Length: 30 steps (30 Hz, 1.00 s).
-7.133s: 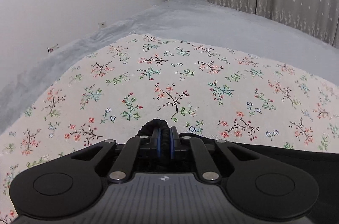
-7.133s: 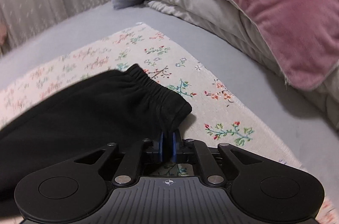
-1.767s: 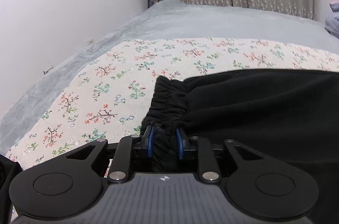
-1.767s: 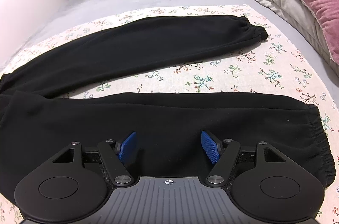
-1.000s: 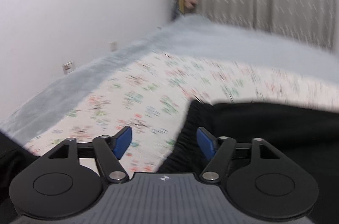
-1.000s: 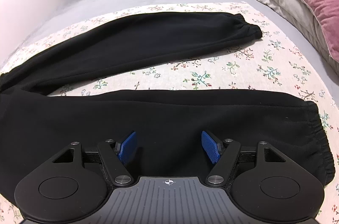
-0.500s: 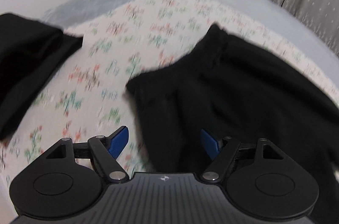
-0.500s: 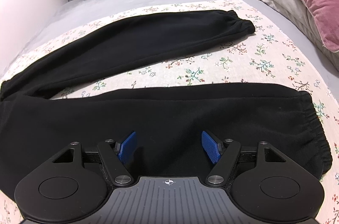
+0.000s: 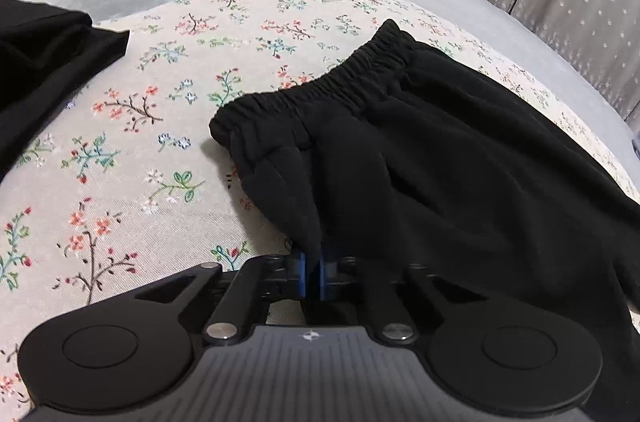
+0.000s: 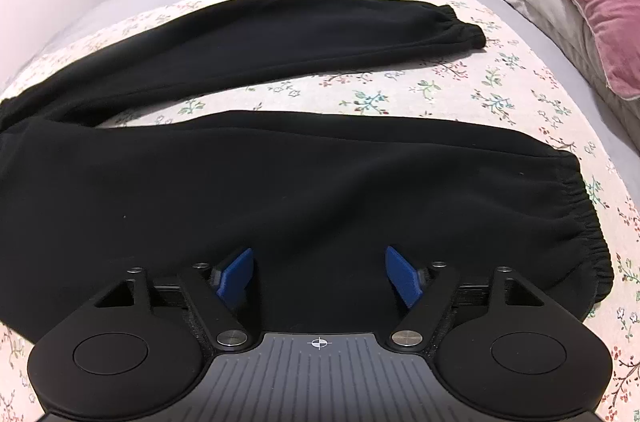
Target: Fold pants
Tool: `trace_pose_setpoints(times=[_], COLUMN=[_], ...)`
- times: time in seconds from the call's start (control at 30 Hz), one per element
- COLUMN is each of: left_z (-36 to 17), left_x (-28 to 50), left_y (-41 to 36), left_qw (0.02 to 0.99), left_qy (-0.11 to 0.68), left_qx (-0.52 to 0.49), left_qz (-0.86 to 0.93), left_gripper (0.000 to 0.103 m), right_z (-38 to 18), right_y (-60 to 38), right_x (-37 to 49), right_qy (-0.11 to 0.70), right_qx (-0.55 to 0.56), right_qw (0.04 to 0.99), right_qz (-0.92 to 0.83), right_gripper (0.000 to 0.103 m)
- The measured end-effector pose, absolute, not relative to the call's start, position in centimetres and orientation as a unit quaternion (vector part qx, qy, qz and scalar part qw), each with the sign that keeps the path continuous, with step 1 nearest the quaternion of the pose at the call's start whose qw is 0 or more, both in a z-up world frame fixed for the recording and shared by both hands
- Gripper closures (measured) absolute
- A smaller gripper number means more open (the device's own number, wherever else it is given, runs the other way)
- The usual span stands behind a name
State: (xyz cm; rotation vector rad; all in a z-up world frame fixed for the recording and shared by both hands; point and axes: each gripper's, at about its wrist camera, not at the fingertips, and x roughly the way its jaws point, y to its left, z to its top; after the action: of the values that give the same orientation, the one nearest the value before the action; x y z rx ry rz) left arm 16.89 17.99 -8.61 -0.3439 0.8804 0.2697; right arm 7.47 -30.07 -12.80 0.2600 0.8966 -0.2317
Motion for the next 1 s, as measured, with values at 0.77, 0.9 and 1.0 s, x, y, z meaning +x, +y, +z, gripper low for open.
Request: trace_pose_setpoints(times=[0.77, 0.9, 1.0], left_z=[-3.6, -4.2, -4.6], left_x=[11.8, 13.2, 13.8], left_y=[18.2, 17.6, 15.2], left_qw=[0.913, 0.918, 0.931], left_qy=[0.368, 0.363, 0.349], left_qx=[-0.104, -0.112, -0.049], left_qz=[0.145, 0.112, 0.092], left_gripper=[0.03, 0.03, 0.033], right_z=[-9.3, -11.0, -11.3], right_y=[-27.4, -28.6, -28.8], right_x=[7.6, 8.2, 8.5], right_qy=[0.402, 0.426, 0.428], right_qx=[0.1, 0.106, 0.112], right_qw=[0.909, 0.894, 0.892], right_qz=[-0.052, -0.093, -0.094], right_gripper=[0.016, 0.015, 0.015])
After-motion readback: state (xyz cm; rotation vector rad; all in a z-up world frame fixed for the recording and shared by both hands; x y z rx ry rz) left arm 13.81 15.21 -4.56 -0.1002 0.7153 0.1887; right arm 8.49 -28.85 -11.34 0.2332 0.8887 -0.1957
